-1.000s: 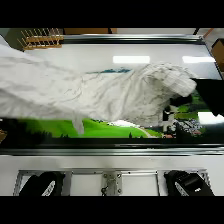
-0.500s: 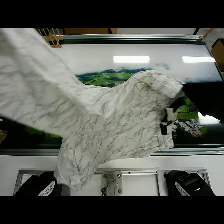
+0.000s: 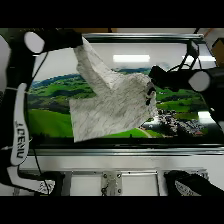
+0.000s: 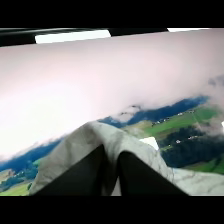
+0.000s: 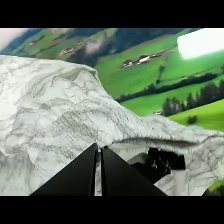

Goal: Fold the clothes and pants, and hang the long-sleeved shirts on hangers.

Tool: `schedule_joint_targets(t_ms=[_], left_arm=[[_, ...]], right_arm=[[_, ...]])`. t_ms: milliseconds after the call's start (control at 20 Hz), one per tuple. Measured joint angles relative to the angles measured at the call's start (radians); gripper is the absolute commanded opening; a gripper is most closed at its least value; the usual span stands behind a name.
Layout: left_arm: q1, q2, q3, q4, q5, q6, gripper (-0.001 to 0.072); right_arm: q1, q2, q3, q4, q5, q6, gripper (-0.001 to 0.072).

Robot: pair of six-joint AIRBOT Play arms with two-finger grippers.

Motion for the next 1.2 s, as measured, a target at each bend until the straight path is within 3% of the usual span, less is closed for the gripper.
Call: schedule_joint_targets(t_ms=[50,200,400,700,950,1200], left_arm=[[-0.002,-0.045,0.022,-0.002,-0.001,0.003,0.0663],[0.017,-0.119,0.077,-0.003,-0.043,0.001,0.0663],[0.107,-0.059,-0.011,-0.002,-0.163,-0.058,0.0663],[0.231,0.249,-0.631,-0.005,-0.252,-0.121,0.0663],[0.32,0.439,-1.17,-0.195,-0.146,-0.167,0.0663],[0.364,0.492,-1.417,-0.404,-0.002,-0.139,0.0663]], right_arm=[[-0.027,-0.046,0.0,0.0,-0.039,-0.013,0.0659],[-0.112,-0.126,0.0,0.055,-0.136,-0.09,0.0663],[-0.209,-0.071,-0.003,0.117,-0.163,-0.261,0.0663],[-0.251,0.208,-0.172,0.159,0.005,-0.453,0.0661],[-0.256,0.433,-0.361,0.248,0.056,-0.491,0.0662],[-0.256,0.531,-0.421,0.317,0.066,-0.5,0.0661]])
